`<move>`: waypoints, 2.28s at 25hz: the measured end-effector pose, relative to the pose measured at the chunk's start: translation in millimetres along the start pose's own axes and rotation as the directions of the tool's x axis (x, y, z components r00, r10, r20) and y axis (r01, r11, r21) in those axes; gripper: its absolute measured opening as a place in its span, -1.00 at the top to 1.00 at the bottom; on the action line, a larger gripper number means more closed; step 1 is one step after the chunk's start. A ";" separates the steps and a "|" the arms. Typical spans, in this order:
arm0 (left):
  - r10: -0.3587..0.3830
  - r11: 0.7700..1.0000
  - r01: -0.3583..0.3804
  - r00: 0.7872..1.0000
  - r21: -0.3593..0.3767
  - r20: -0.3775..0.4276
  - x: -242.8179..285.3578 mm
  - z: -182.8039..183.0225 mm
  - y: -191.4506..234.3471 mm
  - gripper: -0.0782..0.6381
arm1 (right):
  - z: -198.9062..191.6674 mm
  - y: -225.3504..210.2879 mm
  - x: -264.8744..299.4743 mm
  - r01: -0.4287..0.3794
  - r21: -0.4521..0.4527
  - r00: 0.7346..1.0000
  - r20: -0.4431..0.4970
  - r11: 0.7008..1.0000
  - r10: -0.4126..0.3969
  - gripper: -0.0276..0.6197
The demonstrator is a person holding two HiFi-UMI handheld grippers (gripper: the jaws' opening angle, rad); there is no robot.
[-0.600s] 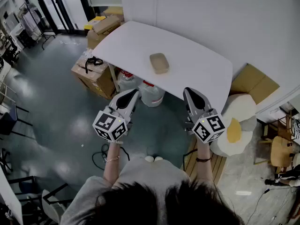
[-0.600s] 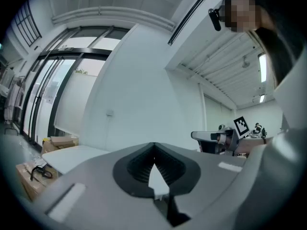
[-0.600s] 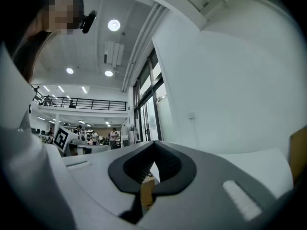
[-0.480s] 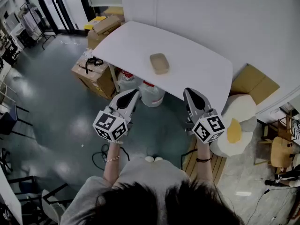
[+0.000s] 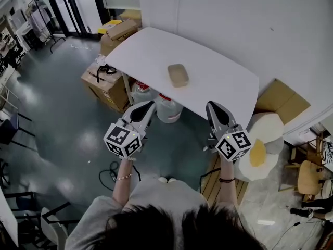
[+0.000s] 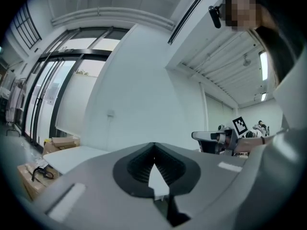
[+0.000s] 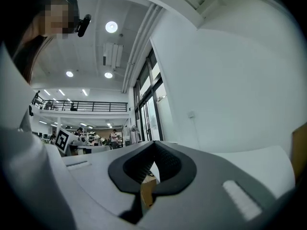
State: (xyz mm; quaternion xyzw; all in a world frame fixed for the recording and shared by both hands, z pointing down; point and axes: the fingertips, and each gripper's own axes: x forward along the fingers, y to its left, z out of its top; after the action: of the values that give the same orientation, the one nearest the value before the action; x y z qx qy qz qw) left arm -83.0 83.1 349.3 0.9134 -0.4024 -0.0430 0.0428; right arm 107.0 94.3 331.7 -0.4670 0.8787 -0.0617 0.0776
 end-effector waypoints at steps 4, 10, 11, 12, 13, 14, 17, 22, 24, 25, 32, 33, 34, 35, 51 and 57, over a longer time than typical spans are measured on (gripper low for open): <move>0.012 1.000 -0.012 1.000 -0.008 0.002 5.5 -2.6 -5.3 0.79 | 1.6 -13.9 -3.0 -0.013 0.002 1.000 -0.016 1.000 0.013 0.88; 0.026 1.000 -0.026 1.000 -0.006 0.004 12.3 -5.2 -14.9 0.79 | -2.0 -22.6 -4.0 -0.026 0.025 1.000 -0.015 0.999 0.026 0.88; 0.031 0.999 -0.031 1.000 -0.007 0.003 13.3 -5.5 -13.3 0.79 | -3.0 -22.4 -1.4 -0.030 0.031 0.999 -0.014 0.999 0.031 0.88; 0.037 0.999 -0.037 0.999 -0.008 0.000 14.7 -6.5 -11.4 0.79 | -4.3 -22.5 0.9 -0.036 0.036 0.999 -0.015 0.999 0.036 0.88; 0.041 0.999 -0.041 0.999 -0.010 -0.003 16.7 -7.8 -9.8 0.79 | -5.8 -23.6 3.0 -0.040 0.039 0.999 -0.016 0.998 0.040 0.88; 0.044 0.999 -0.044 0.999 -0.011 -0.005 18.8 -8.8 -8.6 0.79 | -7.2 -25.4 4.7 -0.042 0.043 0.999 -0.017 0.998 0.043 0.88; 0.047 0.999 -0.047 0.999 -0.011 -0.006 24.4 -9.3 -5.5 0.79 | -9.4 -30.5 10.9 -0.045 0.059 0.999 -0.020 0.997 0.047 0.88; 0.045 0.999 -0.045 0.999 -0.011 -0.003 36.5 -10.9 7.1 0.79 | -11.3 -38.8 29.3 -0.044 0.071 0.999 -0.018 0.997 0.046 0.88; 0.042 0.999 -0.042 0.999 -0.013 0.000 43.5 -10.5 14.9 0.79 | -11.3 -43.3 38.3 -0.042 0.067 0.999 -0.017 0.997 0.043 0.88; 0.040 0.999 -0.040 0.999 -0.013 0.002 47.3 -9.8 19.0 0.79 | -11.2 -45.5 42.8 -0.041 0.066 0.999 -0.016 0.997 0.042 0.88; 0.009 1.000 -0.009 1.000 -0.012 -0.001 78.3 -8.4 46.9 0.79 | -16.2 -63.0 75.4 -0.022 0.065 0.999 -0.022 0.998 0.024 0.88; 0.004 1.000 -0.004 1.000 -0.014 -0.002 81.8 -8.8 51.9 0.79 | -17.3 -64.6 80.6 -0.020 0.067 1.000 -0.022 0.998 0.022 0.88; 0.000 1.000 0.000 1.000 -0.016 -0.003 85.4 -8.9 57.3 0.79 | -18.3 -66.0 86.4 -0.018 0.067 1.000 -0.024 0.998 0.020 0.88; -0.004 1.000 0.004 1.000 -0.018 -0.005 89.0 -9.0 62.7 0.79 | -19.5 -67.3 92.4 -0.015 0.067 0.999 -0.027 0.998 0.017 0.88; -0.077 0.996 0.075 0.996 -0.056 -0.052 148.3 -29.6 137.9 0.79 | -43.9 -99.2 171.1 0.046 0.089 0.997 -0.057 0.995 -0.041 0.88; -0.091 0.994 0.086 0.993 -0.071 -0.070 166.9 -36.1 149.1 0.79 | -48.9 -119.3 188.6 0.065 0.117 0.996 -0.073 0.991 -0.057 0.88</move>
State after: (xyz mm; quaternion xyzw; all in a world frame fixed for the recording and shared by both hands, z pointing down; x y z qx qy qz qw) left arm -75.7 -138.9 394.5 0.9294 -0.3578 -0.0250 0.0866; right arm 90.2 -126.8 386.4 -0.4857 0.8610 -0.1326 0.0727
